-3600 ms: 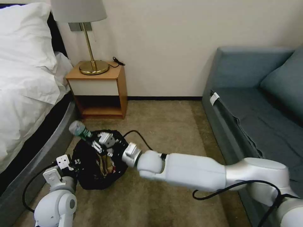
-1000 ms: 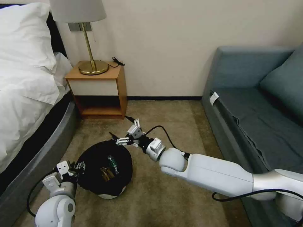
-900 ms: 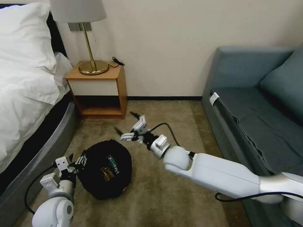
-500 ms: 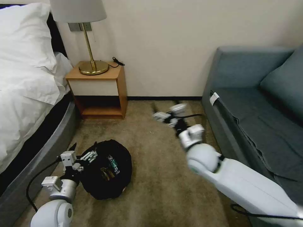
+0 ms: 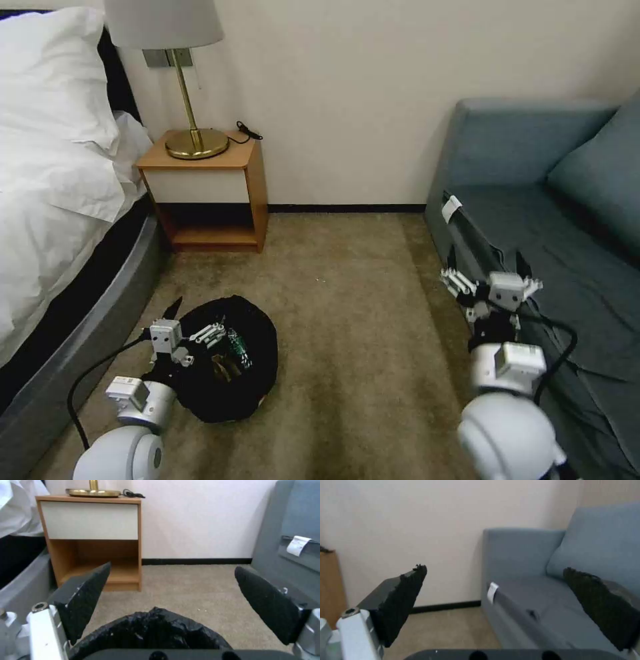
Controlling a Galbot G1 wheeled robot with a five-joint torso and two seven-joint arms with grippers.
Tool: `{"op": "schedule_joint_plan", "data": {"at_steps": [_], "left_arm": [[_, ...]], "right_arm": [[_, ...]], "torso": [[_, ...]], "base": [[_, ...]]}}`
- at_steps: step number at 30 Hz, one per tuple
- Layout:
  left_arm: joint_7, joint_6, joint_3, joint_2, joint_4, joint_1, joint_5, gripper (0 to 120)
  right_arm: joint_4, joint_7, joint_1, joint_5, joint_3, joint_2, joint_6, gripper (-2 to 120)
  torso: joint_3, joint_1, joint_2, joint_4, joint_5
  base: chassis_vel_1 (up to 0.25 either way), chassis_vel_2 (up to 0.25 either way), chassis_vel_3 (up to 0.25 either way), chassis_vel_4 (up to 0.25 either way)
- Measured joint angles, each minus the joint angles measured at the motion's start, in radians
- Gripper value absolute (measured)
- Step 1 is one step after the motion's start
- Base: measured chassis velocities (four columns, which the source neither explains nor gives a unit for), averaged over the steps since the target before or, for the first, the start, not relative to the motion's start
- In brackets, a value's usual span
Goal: Pick up the trash bin, then pick up the garbage on the floor and place it into the trash bin.
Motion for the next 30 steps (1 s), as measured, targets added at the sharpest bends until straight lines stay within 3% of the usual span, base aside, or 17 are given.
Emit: {"op": "schedule_joint_plan", "data": {"at_steps": [5,11,30], "left_arm": [[-0.02,0.006,0.008,-0.002,-0.015,0.004,0.0,100],[-0.067,0.023,0.014,-0.006,-0.032,0.019,-0.005,100],[-0.075,0.025,0.015,-0.009,-0.042,0.028,-0.011,100]], "right_arm": [[-0.001,-0.029,-0.035,-0.063,-0.03,0.058,0.027,100],[-0.005,-0.049,-0.073,-0.079,-0.044,0.072,0.048,100],[-0.012,-0.058,-0.09,-0.097,-0.057,0.081,0.063,100]], "torso": [[0.0,0.0,0.0,0.0001,0.0001],[0.0,0.0,0.0,0.0,0.0002],[0.0,0.0,0.0,0.0,0.0003]], "base": [[0.0,0.0,0.0,0.0],[0.0,0.0,0.0,0.0],[0.0,0.0,0.0,0.0]]}}
